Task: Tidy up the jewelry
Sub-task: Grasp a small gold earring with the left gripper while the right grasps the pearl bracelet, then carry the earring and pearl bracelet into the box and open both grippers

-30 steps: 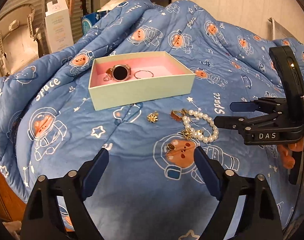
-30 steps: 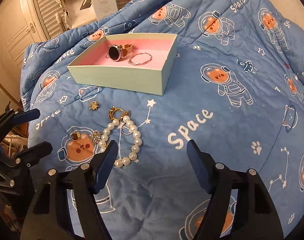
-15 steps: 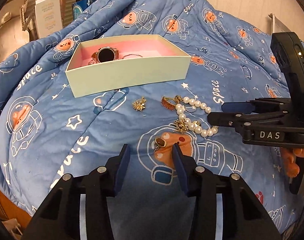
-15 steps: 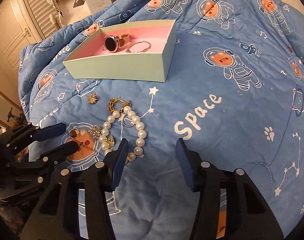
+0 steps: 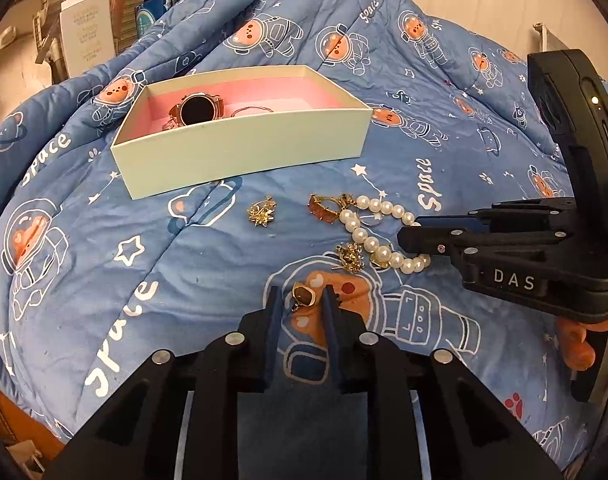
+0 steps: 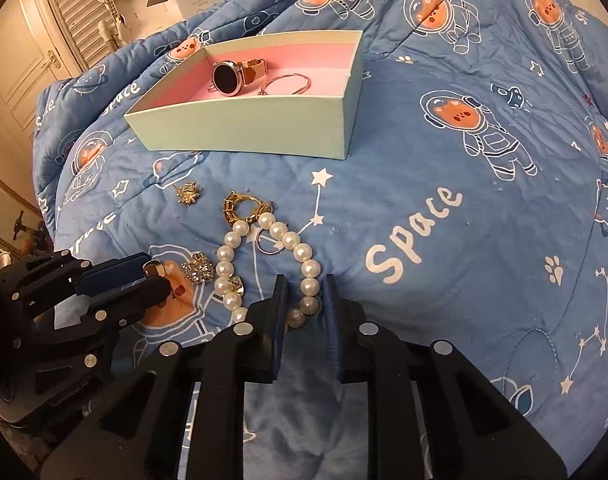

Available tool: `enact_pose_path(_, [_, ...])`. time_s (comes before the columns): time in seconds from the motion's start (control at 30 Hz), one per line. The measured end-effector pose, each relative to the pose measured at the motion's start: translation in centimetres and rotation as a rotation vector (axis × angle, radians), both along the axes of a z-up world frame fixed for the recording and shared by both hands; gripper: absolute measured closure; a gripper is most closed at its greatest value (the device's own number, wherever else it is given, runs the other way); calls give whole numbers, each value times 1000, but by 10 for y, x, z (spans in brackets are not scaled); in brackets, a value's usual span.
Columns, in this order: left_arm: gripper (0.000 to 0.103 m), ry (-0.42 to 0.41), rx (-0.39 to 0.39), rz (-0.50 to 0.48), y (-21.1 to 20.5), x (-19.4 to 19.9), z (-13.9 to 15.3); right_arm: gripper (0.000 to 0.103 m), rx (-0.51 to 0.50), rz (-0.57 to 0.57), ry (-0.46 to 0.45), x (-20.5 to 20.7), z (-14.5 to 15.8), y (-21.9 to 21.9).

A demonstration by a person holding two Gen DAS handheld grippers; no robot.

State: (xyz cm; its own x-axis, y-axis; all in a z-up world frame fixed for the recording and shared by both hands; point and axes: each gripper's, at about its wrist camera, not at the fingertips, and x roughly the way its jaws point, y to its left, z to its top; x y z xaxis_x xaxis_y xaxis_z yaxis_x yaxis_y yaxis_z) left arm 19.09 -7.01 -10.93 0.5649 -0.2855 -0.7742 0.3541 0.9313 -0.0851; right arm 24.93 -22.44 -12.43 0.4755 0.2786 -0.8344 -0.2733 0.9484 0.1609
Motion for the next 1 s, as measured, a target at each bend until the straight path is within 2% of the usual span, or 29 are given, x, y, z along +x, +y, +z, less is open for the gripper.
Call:
enact_pose_path(0.13, [91, 6, -24, 4, 1, 1, 0, 88, 6, -3, -2, 0, 0, -2])
enact_pose_path(0.23, [91, 13, -44, 11, 5, 1, 2, 93, 5, 1, -5, -2, 2, -1])
enact_pose_path(0.57, [92, 0, -79, 27, 12, -5, 15, 93, 13, 20, -23, -9, 11, 2])
enact_pose_path(1.0, [91, -31, -134, 63, 30, -9, 40, 93, 55, 91, -85, -20, 48, 14])
